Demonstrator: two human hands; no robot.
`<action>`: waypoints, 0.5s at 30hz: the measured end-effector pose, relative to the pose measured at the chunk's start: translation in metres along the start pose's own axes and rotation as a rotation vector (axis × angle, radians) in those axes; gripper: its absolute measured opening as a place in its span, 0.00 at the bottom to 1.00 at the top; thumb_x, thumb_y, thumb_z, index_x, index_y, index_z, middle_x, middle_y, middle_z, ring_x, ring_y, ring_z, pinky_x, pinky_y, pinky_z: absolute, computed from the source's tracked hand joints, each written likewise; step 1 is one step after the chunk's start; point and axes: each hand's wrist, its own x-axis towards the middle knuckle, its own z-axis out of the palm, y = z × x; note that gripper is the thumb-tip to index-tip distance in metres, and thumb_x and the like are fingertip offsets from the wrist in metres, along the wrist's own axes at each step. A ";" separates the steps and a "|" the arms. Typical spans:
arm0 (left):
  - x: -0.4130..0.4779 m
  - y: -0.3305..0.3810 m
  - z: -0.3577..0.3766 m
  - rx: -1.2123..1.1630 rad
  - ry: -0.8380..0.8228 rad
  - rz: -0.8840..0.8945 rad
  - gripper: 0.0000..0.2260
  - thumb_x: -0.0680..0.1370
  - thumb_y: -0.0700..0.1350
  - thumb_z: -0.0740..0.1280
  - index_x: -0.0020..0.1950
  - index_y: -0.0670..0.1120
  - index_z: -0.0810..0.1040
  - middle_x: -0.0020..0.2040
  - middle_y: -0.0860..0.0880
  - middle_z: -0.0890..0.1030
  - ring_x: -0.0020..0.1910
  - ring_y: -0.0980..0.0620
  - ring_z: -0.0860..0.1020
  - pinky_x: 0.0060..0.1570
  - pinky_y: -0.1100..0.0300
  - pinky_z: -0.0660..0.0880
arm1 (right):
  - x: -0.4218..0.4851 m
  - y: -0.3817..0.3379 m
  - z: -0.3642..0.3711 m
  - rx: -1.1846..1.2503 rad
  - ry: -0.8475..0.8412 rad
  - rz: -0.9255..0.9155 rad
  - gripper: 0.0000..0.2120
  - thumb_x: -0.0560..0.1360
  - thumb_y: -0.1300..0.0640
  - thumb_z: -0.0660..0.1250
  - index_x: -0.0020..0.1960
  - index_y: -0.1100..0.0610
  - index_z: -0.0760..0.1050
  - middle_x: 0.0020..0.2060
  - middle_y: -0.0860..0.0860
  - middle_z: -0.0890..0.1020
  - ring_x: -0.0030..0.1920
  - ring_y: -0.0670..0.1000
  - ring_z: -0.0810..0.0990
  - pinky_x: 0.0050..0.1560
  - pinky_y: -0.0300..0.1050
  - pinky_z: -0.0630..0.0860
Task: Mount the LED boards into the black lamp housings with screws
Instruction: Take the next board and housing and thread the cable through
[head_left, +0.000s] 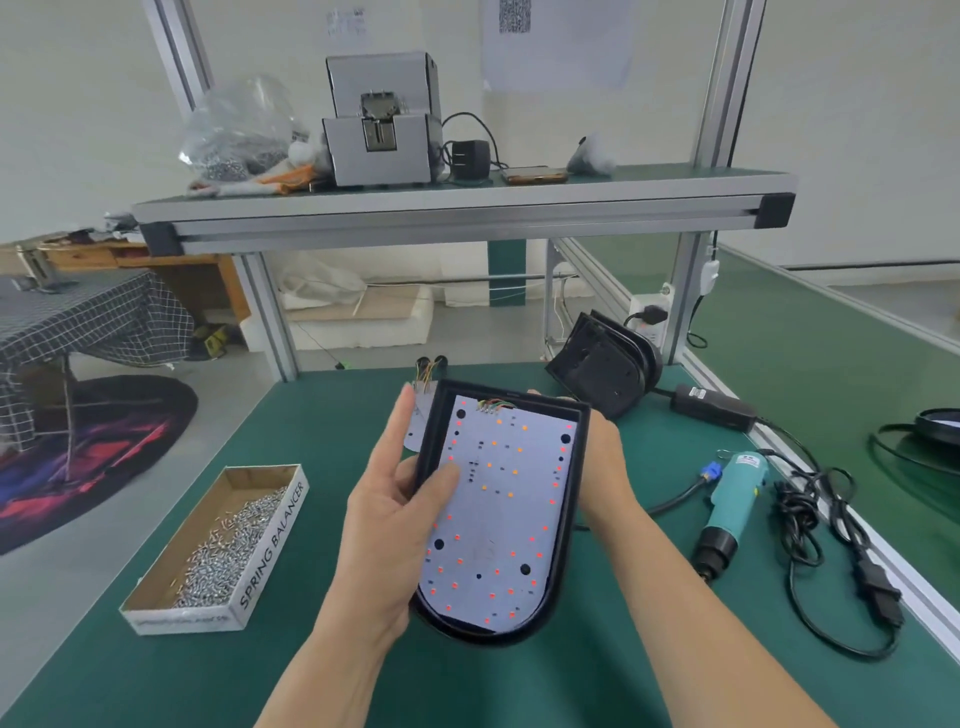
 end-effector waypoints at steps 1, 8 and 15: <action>0.000 -0.004 -0.001 -0.005 0.010 0.000 0.29 0.78 0.41 0.71 0.66 0.74 0.72 0.45 0.55 0.85 0.44 0.52 0.82 0.49 0.56 0.81 | -0.002 0.001 -0.001 0.097 -0.012 0.000 0.22 0.78 0.47 0.60 0.31 0.59 0.63 0.29 0.47 0.69 0.35 0.49 0.65 0.35 0.44 0.61; -0.007 -0.020 -0.007 0.039 0.031 -0.022 0.22 0.80 0.36 0.65 0.67 0.61 0.77 0.62 0.56 0.83 0.62 0.55 0.80 0.54 0.61 0.79 | -0.052 -0.007 -0.015 0.561 0.001 0.037 0.20 0.72 0.34 0.62 0.50 0.47 0.82 0.48 0.44 0.83 0.38 0.46 0.80 0.39 0.40 0.75; -0.014 -0.020 0.002 0.014 0.041 -0.074 0.17 0.71 0.56 0.72 0.59 0.58 0.79 0.55 0.51 0.85 0.54 0.49 0.84 0.51 0.54 0.81 | -0.080 -0.004 0.008 0.611 -0.035 -0.034 0.03 0.79 0.59 0.70 0.50 0.52 0.80 0.45 0.47 0.86 0.46 0.47 0.84 0.47 0.41 0.80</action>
